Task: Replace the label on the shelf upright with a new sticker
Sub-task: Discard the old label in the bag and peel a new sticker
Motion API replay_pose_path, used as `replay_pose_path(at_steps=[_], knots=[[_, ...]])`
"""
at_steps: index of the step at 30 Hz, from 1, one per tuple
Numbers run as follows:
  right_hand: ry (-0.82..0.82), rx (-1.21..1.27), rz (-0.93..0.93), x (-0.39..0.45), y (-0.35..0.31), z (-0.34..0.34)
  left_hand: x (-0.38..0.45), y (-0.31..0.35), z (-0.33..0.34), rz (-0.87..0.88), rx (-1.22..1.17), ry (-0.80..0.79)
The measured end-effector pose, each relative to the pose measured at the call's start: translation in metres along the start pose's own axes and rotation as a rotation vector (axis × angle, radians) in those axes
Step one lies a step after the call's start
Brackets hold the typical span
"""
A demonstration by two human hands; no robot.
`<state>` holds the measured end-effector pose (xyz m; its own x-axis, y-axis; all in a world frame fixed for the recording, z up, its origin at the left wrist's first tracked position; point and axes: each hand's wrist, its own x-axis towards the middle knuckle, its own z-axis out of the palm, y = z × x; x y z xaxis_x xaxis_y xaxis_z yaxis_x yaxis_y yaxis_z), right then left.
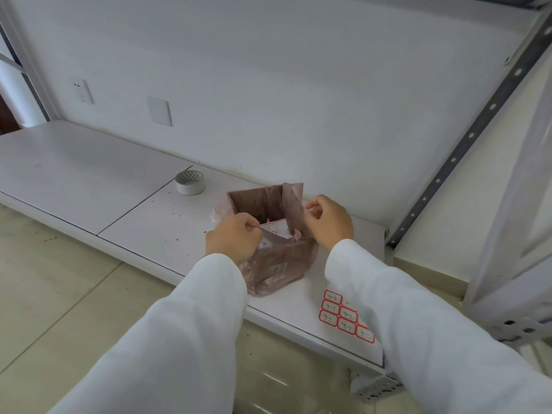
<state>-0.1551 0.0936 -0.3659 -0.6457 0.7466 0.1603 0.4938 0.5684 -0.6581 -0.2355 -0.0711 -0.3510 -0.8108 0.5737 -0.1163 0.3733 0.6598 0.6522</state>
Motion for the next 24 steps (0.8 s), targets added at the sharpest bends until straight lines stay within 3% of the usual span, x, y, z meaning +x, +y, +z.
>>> replay_pose_path(at_steps=[2,7,11,20,24], knots=[[-0.047,-0.102,0.107,0.002,0.026,-0.011,0.0,0.002,0.001,0.01,0.002,0.005],[-0.462,-0.452,0.414,-0.026,0.094,-0.019,0.001,0.013,0.008,0.029,-0.016,0.026],[-0.647,-0.758,0.445,-0.056,0.12,-0.005,0.001,0.025,0.014,0.063,-0.016,0.015],[-0.562,-0.777,0.438,-0.067,0.134,0.004,0.004,0.034,0.016,0.134,0.02,-0.018],[-0.409,-0.568,0.474,-0.071,0.14,-0.001,0.0,0.039,0.017,0.173,0.047,-0.043]])
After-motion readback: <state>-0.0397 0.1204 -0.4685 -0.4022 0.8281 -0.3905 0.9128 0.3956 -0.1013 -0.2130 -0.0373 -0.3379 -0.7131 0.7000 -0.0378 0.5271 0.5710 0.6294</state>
